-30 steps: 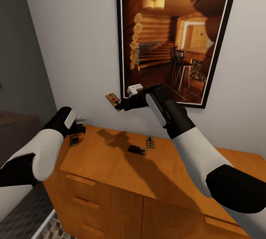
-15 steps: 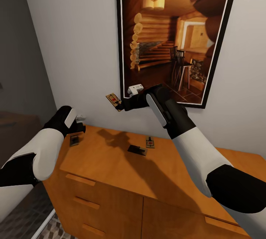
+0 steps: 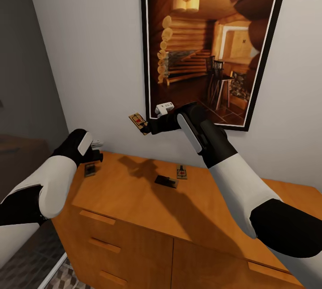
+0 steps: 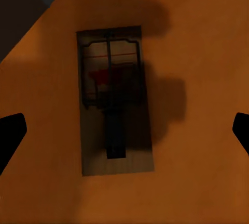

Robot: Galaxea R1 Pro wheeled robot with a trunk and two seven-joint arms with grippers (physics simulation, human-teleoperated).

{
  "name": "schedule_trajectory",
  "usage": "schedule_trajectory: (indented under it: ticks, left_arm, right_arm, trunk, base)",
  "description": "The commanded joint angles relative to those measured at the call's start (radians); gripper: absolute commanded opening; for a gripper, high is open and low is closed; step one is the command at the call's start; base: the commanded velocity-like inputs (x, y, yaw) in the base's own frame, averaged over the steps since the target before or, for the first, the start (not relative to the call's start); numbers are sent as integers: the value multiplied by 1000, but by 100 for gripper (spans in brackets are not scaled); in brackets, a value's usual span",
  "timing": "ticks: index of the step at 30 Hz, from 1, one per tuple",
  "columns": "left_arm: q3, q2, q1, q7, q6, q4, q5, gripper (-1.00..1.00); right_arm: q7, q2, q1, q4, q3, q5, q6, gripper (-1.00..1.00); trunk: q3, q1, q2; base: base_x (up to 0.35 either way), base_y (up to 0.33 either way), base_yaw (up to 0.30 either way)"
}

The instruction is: Take the four mousetraps from the cabinet in the bathroom and place them on the bathroom floor. Make sure all four end up on the same floor surface, and ensure that at least two of them are either under or directly next to the same bathroom sink.

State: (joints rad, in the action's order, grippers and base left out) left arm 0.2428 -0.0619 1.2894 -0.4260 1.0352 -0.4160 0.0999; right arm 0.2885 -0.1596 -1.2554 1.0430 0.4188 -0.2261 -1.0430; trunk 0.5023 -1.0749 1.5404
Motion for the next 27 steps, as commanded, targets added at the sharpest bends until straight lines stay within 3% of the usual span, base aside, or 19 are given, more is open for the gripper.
schedule_trajectory:
  ticks: [1,27]
  left_arm:
    - [3,0,1,-9,2,1,10,100]
    - [-1,4,1,-19,2,-1,5,100]
  right_arm:
    - [1,0,-1,0,0,-2,-4,-100]
    - [1,0,-1,0,-1,-2,-4,-100]
  trunk:
    - [1,0,1]
    - [1,0,1]
  base:
    - [0,0,0]
    - [36,0,0]
